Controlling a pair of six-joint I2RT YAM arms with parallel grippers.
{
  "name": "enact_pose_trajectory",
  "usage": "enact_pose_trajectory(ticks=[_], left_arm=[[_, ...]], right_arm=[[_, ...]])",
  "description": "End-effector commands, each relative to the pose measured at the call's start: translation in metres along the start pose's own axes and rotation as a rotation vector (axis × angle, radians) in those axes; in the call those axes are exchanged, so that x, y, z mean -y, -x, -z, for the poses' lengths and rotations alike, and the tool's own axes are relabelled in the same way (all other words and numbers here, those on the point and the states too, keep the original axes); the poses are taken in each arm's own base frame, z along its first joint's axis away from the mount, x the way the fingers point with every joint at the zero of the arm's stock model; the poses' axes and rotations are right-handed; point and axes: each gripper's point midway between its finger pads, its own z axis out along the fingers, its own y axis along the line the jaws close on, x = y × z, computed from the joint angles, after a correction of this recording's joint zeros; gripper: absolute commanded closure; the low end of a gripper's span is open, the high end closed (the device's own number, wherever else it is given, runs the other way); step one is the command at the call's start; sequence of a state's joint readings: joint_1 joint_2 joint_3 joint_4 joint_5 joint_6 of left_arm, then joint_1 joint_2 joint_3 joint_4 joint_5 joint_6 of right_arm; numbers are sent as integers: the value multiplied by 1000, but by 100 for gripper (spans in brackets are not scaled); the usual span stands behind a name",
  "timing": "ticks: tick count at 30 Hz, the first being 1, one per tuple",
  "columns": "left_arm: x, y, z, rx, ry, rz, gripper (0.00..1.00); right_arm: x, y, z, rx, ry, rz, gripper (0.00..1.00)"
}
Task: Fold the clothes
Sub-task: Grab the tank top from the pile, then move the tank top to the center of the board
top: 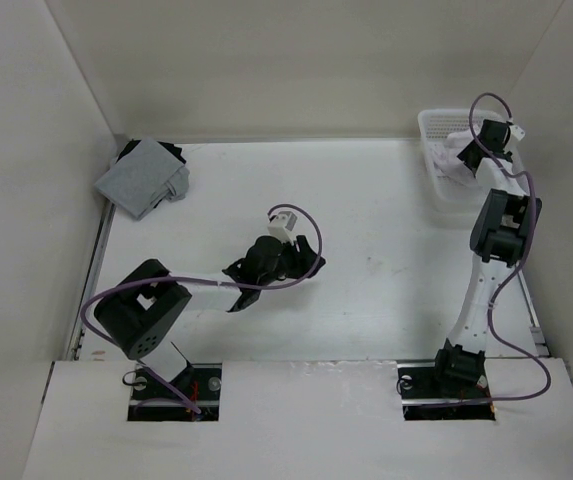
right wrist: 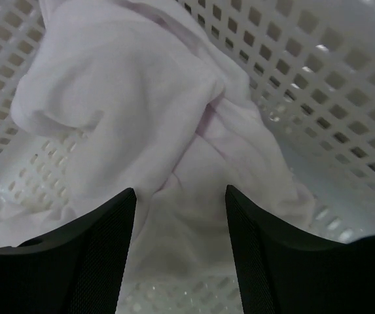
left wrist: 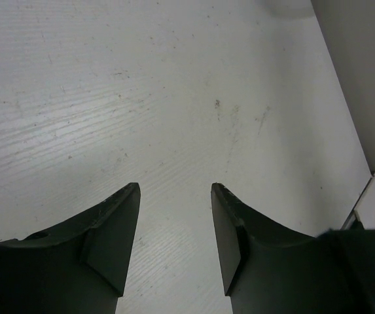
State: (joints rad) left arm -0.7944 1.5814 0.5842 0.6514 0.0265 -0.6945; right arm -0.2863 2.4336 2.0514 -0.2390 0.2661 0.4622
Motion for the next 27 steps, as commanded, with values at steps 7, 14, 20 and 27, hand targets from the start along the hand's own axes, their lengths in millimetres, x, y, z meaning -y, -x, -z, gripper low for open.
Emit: enact_pose_trajectory(ticks=[7,14,20,27], left_arm=[[5,20,1,57,-86,83,54],[-3,23,-2,63,-68,93,54],[-2,31,-1,80,-72,101,55],[-5,67,25,169,-61,142,55]], right_arm=[[-16,15,-20,-57,28,11,83],[-54,97,65,199,250,-131,100],[-102,196,259,458,539,-207,100],[-154,203,466,551,890,-182,99]])
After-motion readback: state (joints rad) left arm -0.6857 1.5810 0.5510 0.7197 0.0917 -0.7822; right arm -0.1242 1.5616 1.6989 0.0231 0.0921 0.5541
